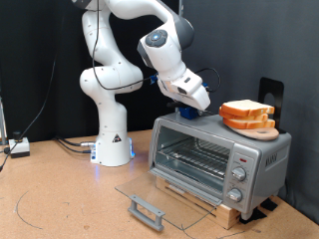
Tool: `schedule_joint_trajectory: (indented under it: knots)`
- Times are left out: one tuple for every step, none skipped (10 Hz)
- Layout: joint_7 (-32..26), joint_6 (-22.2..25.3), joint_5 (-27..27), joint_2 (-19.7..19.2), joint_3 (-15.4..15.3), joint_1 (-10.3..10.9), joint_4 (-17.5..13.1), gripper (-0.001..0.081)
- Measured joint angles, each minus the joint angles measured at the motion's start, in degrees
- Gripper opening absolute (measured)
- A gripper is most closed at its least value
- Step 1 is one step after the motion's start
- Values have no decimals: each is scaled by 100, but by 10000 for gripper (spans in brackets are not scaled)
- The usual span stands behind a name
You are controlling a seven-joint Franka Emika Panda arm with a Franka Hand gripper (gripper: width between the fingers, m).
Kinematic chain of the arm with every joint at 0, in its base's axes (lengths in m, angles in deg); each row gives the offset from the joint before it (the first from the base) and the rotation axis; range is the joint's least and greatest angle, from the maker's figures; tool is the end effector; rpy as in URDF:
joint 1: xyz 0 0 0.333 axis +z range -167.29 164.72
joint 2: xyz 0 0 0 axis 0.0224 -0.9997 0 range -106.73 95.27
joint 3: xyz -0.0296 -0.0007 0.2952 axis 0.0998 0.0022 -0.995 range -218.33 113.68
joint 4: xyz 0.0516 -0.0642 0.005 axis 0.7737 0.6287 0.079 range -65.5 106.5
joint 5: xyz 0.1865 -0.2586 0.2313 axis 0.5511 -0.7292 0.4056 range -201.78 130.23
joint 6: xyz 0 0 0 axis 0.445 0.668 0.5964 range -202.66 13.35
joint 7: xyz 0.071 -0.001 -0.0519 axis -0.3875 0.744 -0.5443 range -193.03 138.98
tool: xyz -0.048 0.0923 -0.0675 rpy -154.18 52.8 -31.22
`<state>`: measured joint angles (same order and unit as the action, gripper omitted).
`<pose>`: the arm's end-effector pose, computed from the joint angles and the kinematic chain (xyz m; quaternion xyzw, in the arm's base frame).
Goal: Make a piece of toast with the oven
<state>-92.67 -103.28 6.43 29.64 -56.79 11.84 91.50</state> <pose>0.3043 0.1438 0.3407 -0.8264 -0.4772 -0.0484 0.2950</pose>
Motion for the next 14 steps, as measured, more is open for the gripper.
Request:
schedule_joint_trajectory:
  knots:
    - [-2, -13, 0, -28, -24, 0, -4, 808]
    - [-7, -24, 0, -50, -43, 0, -18, 808]
    - [-10, -35, 0, -55, -65, 0, -24, 808]
    - [-11, -59, 0, -55, -80, 0, -24, 808]
    - [-11, -73, 0, -55, -86, 0, -24, 808]
    - [-11, -75, 0, -55, -86, 0, -25, 808]
    - [-11, -75, 0, -55, -86, 0, -25, 680]
    - [-11, -79, 0, -55, -86, 0, -26, 539]
    - [-11, -84, 0, -55, -85, 0, -29, 539]
    - [-11, -84, 0, -55, -84, 0, -30, 476]
    - [-11, -84, 0, -55, -82, -1, -32, 477]
    - [-10, -84, 0, -55, -81, -1, -38, 477]
    - [-11, -84, -1, -55, -81, -1, -42, 477]
    - [-12, -84, -41, -54, -84, -1, -46, 477]
